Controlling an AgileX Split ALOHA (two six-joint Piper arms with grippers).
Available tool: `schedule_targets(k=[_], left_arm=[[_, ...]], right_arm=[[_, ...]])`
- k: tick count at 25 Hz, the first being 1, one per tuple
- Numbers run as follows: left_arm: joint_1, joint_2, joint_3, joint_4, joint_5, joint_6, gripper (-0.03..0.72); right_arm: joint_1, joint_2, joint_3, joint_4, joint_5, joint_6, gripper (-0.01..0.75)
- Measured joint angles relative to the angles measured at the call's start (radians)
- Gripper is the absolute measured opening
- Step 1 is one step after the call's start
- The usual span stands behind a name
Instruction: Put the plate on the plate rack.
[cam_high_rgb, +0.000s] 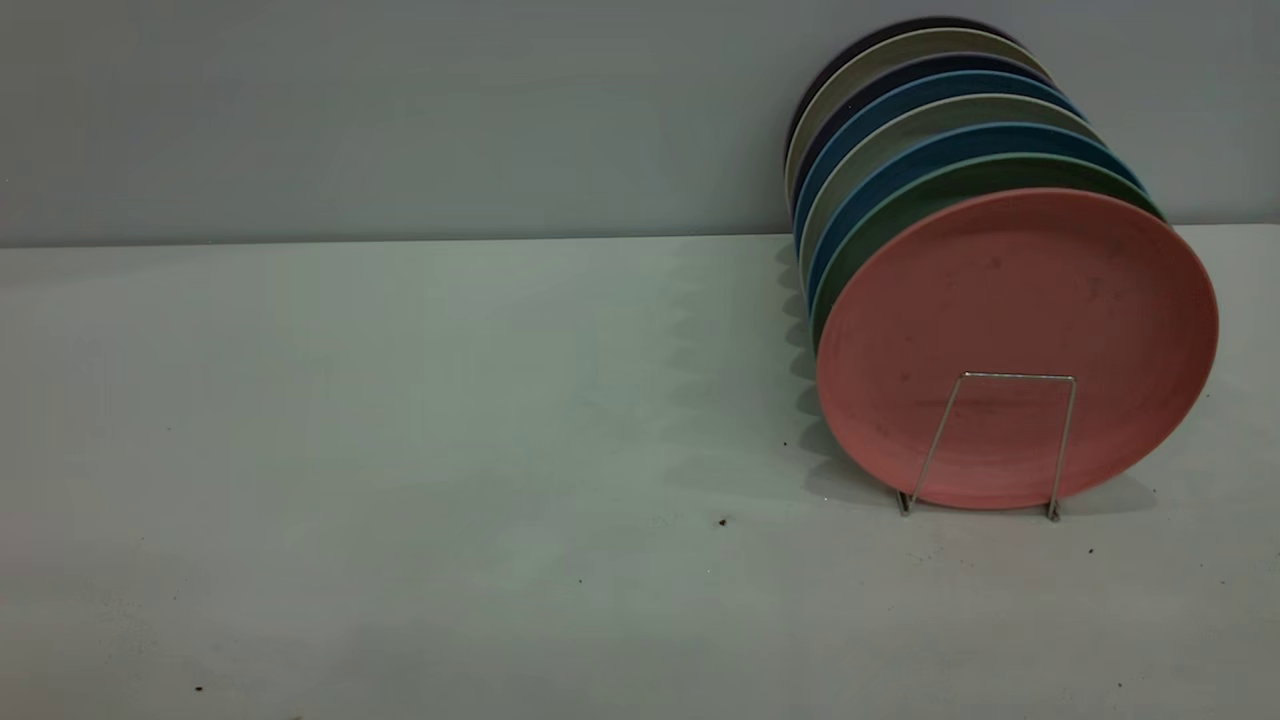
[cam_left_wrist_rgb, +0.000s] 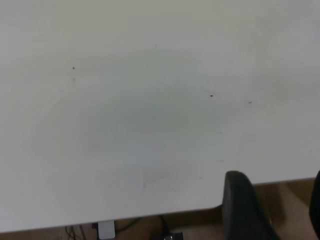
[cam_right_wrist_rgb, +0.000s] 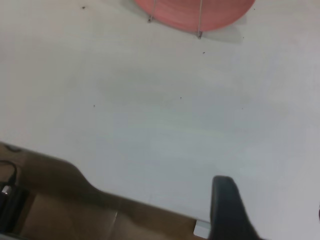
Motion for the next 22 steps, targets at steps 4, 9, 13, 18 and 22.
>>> schedule_targets(k=[4, 9, 13, 18, 22], left_arm=[[0.0, 0.0, 0.0, 0.001, 0.0, -0.001, 0.366], [0.0, 0.0, 0.0, 0.002, 0.0, -0.002, 0.366], [0.0, 0.0, 0.0, 0.002, -0.002, -0.002, 0.366], [-0.003, -0.012, 0.0, 0.002, -0.002, -0.002, 0.366], [-0.032, -0.045, 0.0, 0.001, -0.002, -0.002, 0.366]], right_arm=[[0.0, 0.0, 0.0, 0.0, 0.0, 0.001, 0.446], [0.0, 0.0, 0.0, 0.0, 0.0, 0.001, 0.446], [0.0, 0.0, 0.0, 0.0, 0.0, 0.001, 0.446], [0.0, -0.011, 0.0, 0.0, 0.0, 0.002, 0.446], [-0.013, -0.082, 0.0, 0.001, 0.0, 0.002, 0.446]])
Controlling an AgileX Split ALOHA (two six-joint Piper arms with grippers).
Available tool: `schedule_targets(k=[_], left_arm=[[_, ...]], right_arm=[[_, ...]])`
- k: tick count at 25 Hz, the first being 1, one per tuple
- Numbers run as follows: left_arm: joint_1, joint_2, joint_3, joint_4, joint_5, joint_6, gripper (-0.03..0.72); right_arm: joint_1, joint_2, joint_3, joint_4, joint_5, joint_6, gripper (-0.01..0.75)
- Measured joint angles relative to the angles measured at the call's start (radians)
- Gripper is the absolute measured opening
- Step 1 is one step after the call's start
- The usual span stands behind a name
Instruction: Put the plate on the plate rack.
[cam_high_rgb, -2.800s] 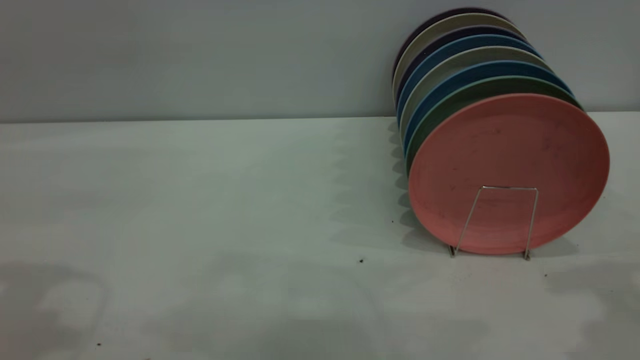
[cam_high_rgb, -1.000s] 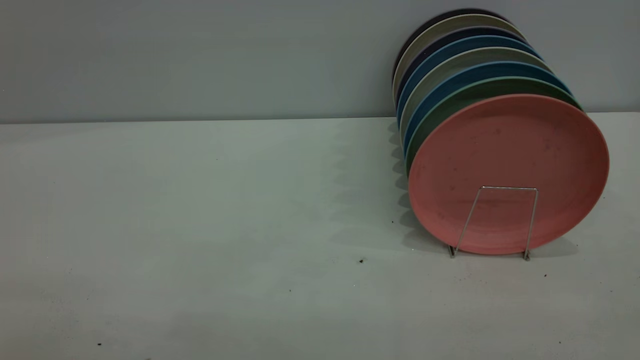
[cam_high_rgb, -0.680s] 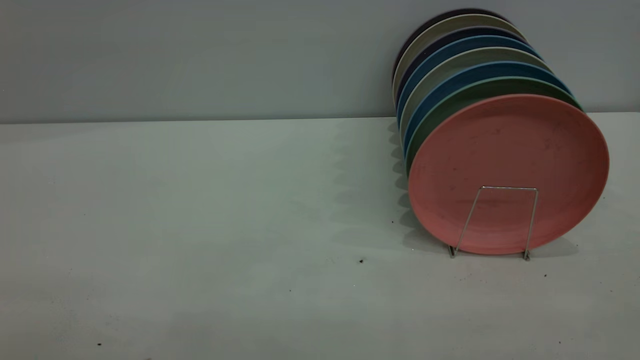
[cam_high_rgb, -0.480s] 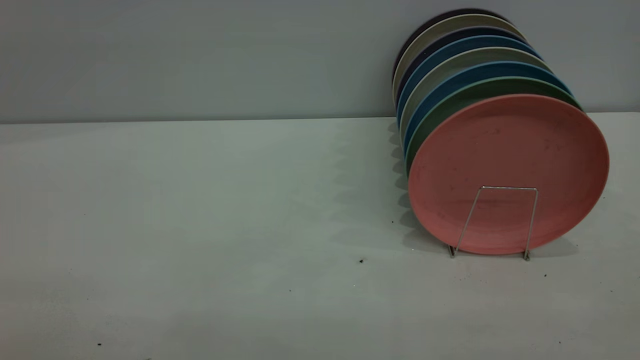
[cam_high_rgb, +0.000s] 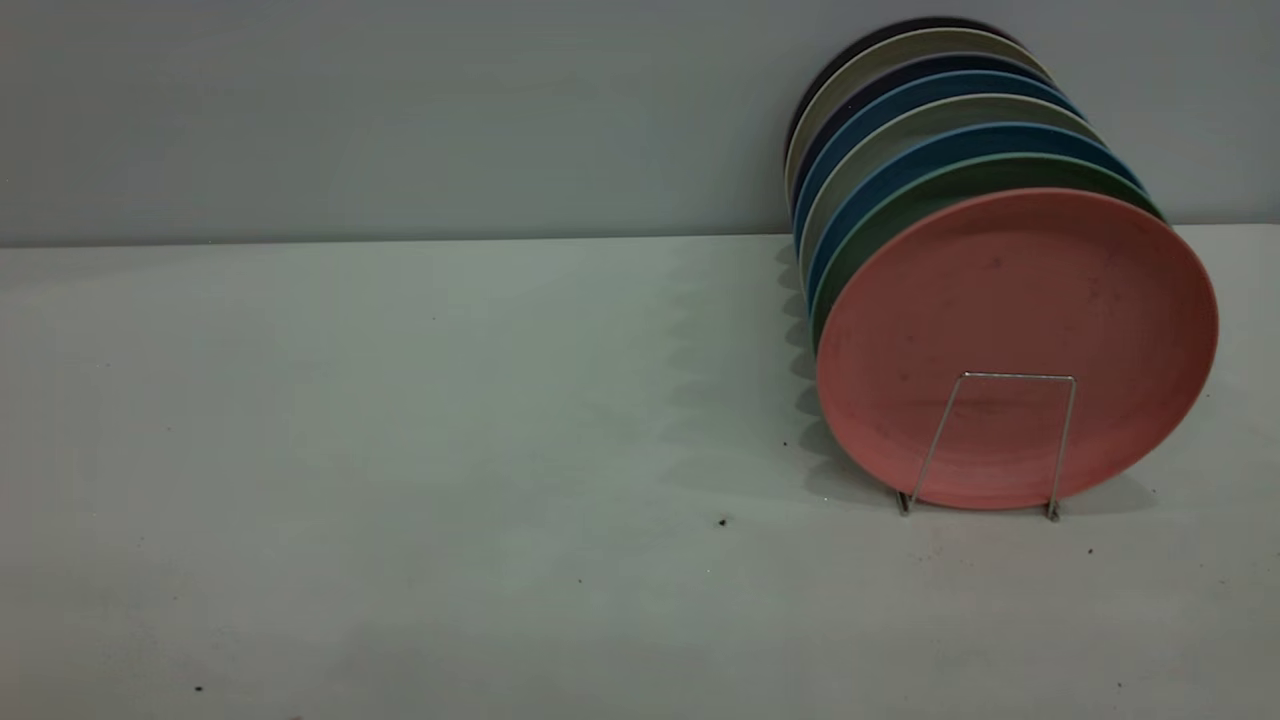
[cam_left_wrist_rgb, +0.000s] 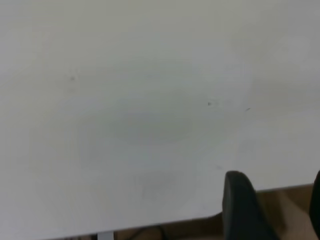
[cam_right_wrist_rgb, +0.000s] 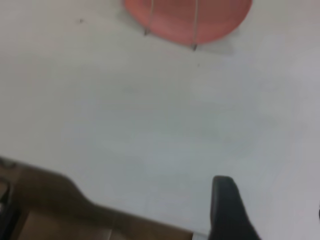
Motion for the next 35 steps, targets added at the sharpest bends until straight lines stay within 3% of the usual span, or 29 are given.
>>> schedule_targets(k=[7, 35], left_arm=[[-0.014, -0.06, 0.0, -0.002, 0.0, 0.0, 0.366], [-0.017, -0.072, 0.0, -0.003, 0.0, 0.0, 0.366]], right_arm=[[0.0, -0.131, 0.0, 0.001, 0.004, 0.0, 0.446], [0.0, -0.133, 0.0, 0.003, 0.004, 0.0, 0.446]])
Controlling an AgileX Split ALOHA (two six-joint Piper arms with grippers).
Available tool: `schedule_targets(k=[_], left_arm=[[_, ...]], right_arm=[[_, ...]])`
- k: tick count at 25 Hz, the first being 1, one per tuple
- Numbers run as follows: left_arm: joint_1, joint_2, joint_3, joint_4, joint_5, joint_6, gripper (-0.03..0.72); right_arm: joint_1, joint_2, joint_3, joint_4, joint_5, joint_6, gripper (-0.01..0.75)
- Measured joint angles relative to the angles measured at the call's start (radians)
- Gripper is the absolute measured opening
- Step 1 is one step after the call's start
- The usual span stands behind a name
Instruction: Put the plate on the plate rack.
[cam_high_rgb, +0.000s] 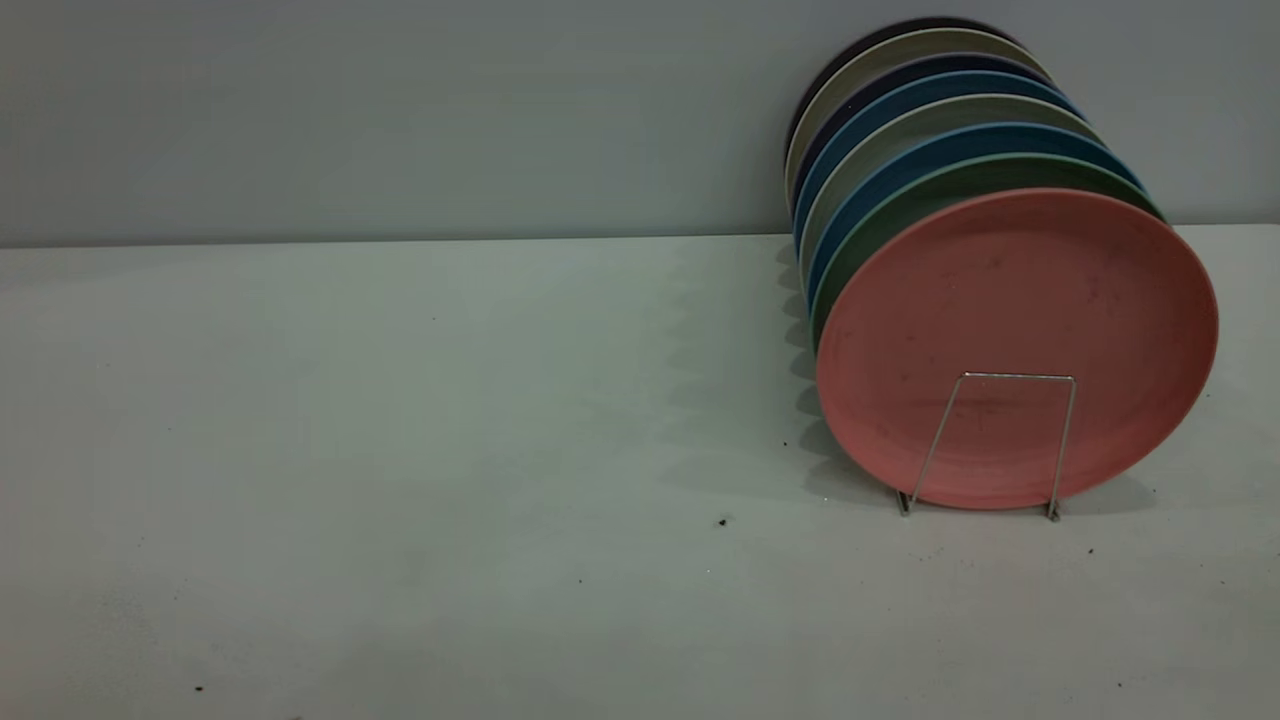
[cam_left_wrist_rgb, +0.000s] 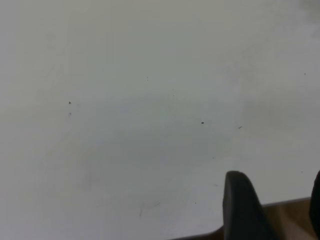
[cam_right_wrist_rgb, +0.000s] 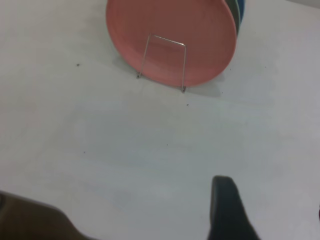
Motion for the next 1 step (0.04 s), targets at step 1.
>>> schedule_targets(k=[1], left_arm=[[0.0, 0.0, 0.0, 0.0, 0.0, 0.0, 0.366]], right_arm=[[0.0, 0.0, 0.0, 0.0, 0.0, 0.0, 0.446]])
